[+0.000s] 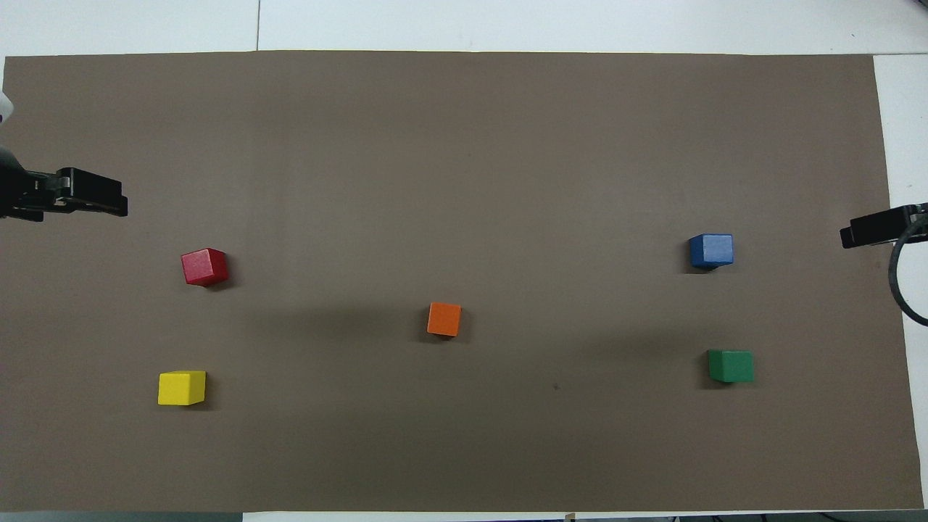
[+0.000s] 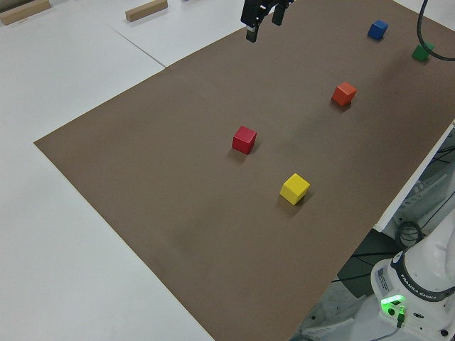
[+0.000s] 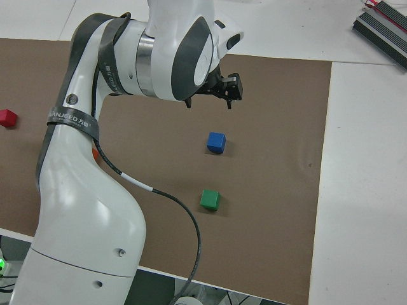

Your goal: Transfer red block to right arm and stack on blue block

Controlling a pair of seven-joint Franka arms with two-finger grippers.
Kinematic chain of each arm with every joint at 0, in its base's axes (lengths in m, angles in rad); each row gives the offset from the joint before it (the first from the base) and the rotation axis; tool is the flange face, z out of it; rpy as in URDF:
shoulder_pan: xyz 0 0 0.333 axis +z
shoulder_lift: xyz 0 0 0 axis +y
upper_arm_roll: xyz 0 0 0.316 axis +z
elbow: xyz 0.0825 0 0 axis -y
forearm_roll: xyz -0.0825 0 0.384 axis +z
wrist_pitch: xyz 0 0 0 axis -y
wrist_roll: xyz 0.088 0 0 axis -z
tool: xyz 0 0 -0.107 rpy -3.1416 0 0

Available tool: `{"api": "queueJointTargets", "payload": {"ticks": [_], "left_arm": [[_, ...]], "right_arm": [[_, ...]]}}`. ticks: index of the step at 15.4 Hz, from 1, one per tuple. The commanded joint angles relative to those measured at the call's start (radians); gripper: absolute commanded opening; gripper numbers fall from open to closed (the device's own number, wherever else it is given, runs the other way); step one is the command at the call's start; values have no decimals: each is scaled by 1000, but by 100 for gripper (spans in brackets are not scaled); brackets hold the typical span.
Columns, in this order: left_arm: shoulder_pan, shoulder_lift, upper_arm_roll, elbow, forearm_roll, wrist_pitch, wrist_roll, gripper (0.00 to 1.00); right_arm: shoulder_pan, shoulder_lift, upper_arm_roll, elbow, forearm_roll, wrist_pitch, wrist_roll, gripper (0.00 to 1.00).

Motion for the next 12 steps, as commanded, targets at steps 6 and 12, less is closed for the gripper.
{"api": "queueJointTargets", "payload": {"ticks": [6,12], "left_arm": [[-7,-9,16,-15,-14,-17,3,100],[19,-92,21,-246,-22,217,9,100]], "right_arm": [[-16,-23,9,-20,-18,-2,5,100],[-18,-24,9,-29,-18,-4,-37,100]]}}
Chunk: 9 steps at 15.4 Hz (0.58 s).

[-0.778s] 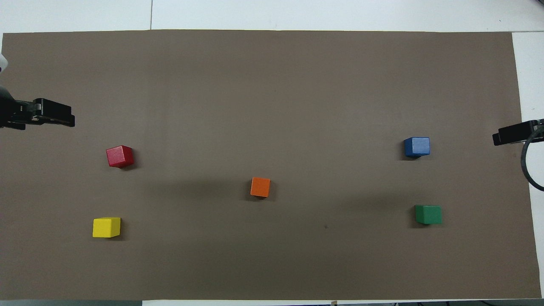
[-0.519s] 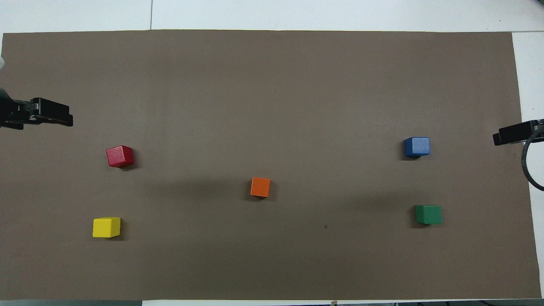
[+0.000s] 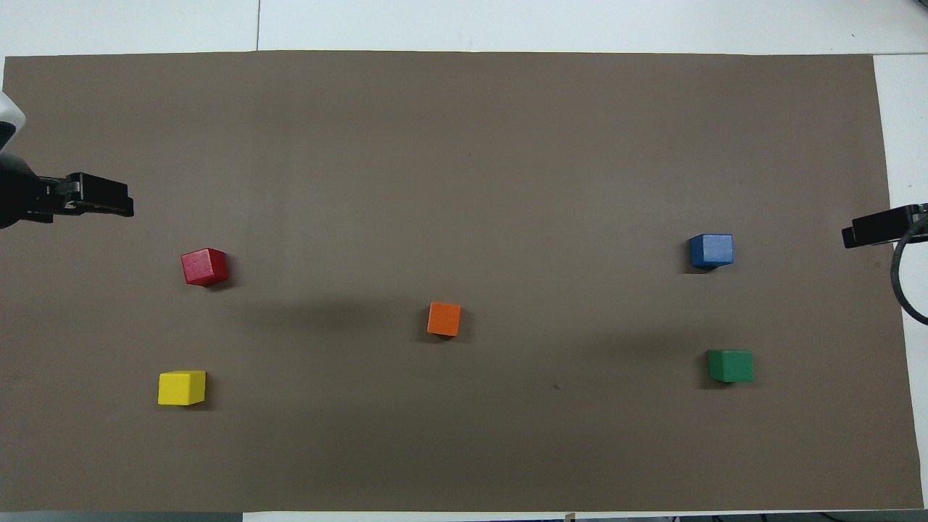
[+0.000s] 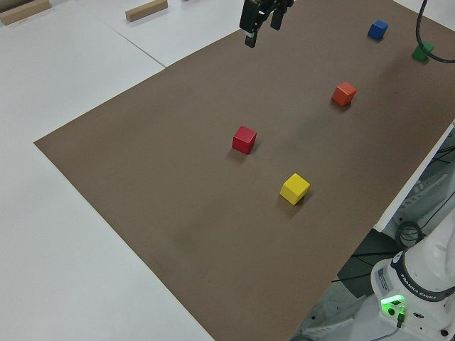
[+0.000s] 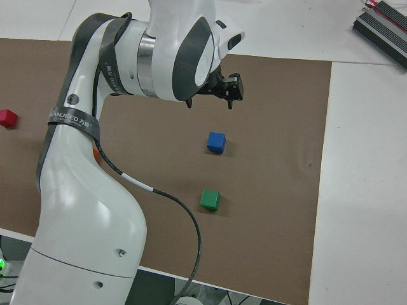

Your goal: Transfer red block to right arm and stack on blue block

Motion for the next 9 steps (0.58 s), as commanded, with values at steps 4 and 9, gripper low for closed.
{"api": "queueJointTargets", "payload": {"ticks": [4,9], "left_arm": [[24,-44,6,-278,-18,240,0,100],[27,41,6,-435,-18,501,-83,100]], "right_arm": [[-17,-76,10,-145,7,31,-74,100],[-15,-122,10,-313,237,142,-65,100]]}}
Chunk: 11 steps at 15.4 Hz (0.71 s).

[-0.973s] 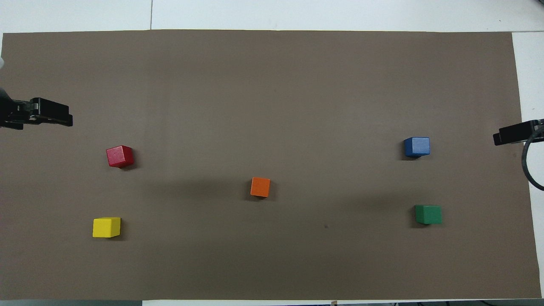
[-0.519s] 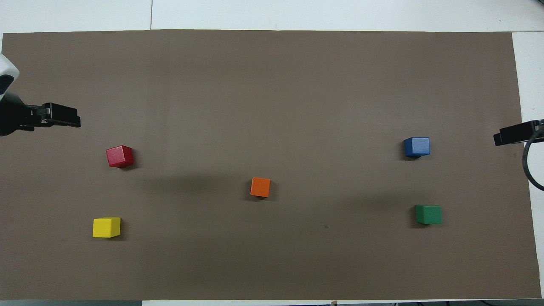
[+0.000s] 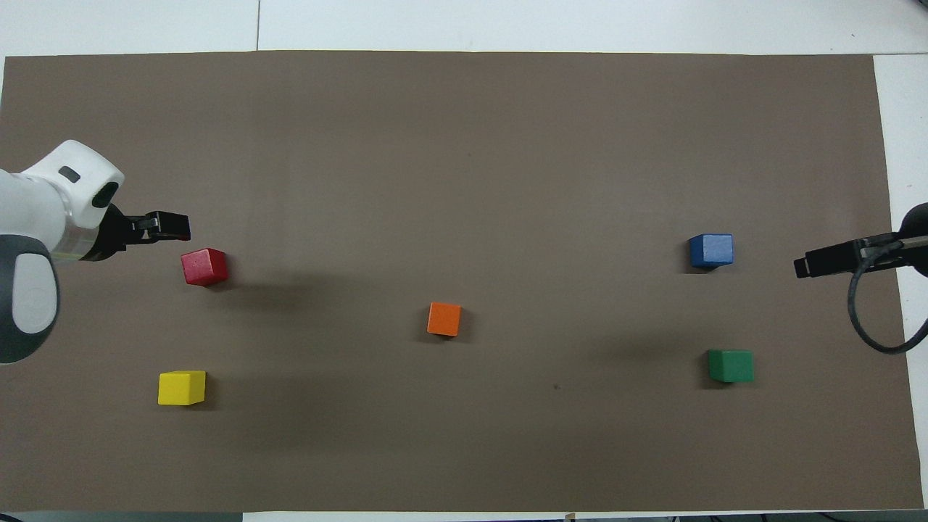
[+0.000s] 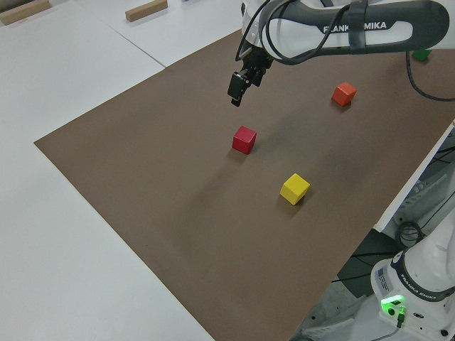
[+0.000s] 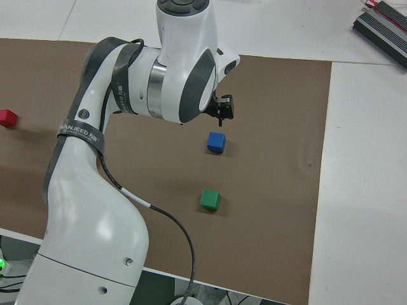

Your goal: Transfer red block to right arm and stack on blue block

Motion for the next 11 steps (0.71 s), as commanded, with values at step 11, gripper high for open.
{"api": "queueJointTargets", "payload": {"ticks": [11], "left_arm": [[9,73,1,-217,-13,316,-13,100]], "right_arm": [[-141,-16,9,-320,863,-5,-387,100]]}}
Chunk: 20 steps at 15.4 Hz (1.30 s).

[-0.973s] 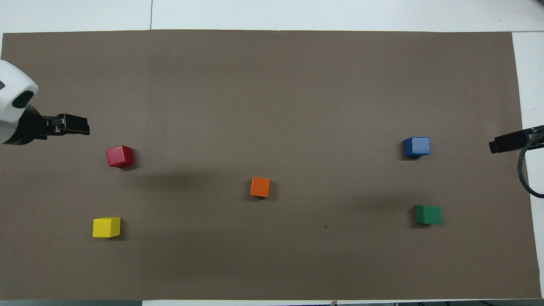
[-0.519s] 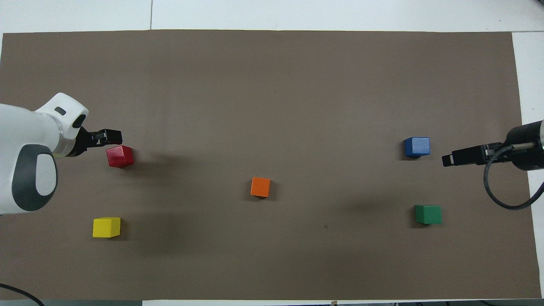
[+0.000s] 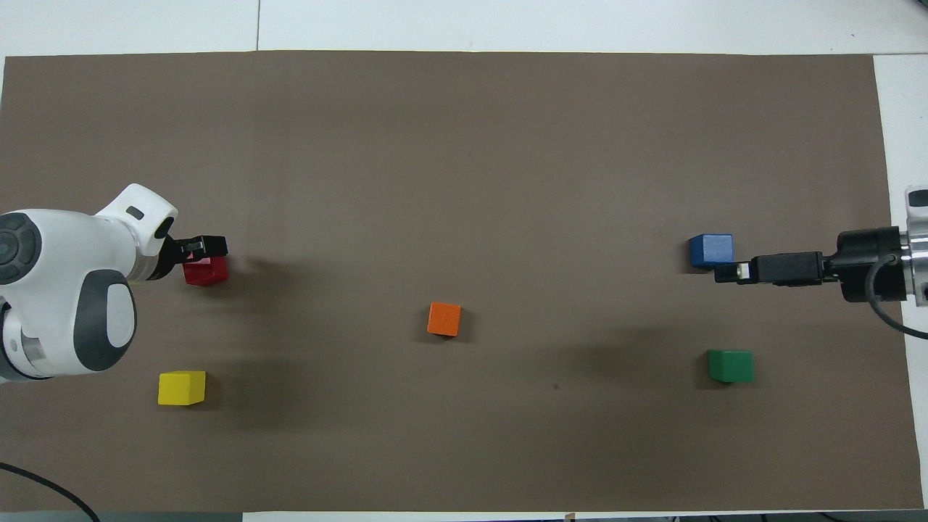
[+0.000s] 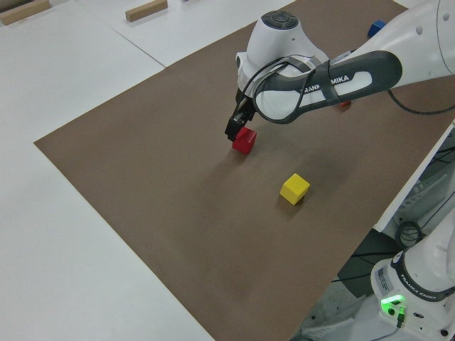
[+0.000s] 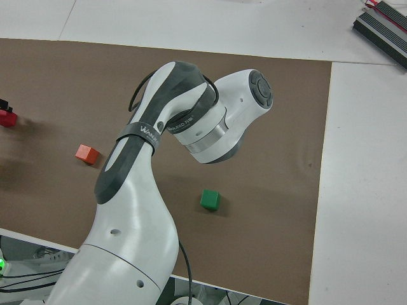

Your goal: Transfer red block to right arm and stack on blue block

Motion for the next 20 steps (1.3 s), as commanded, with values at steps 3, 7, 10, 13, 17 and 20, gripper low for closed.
{"api": "queueJointTargets", "payload": {"ticks": [3,7,10,13,17,20], "left_arm": [[3,-3,-1,-66,-10,62,-1,100],[3,14,-2,-57,-10,62,-12,0],[-11,14,-2,-19,-11,1,-55,0],[-47,-9,-13,105,-16,-258,-232,0],[-141,-32,-14,378,-129,-651,-534,0],[-140,-86,-56,481,-312,-770,-757,0]], "right_arm": [[-37,-11,10,-121,296,-108,-134,100],[-34,35,10,-150,414,-240,-243,100],[-17,46,13,-165,497,-291,-294,100],[33,69,13,-192,661,-357,-293,100],[95,173,13,-193,835,-497,-329,100],[124,245,14,-193,870,-587,-372,100]]}}
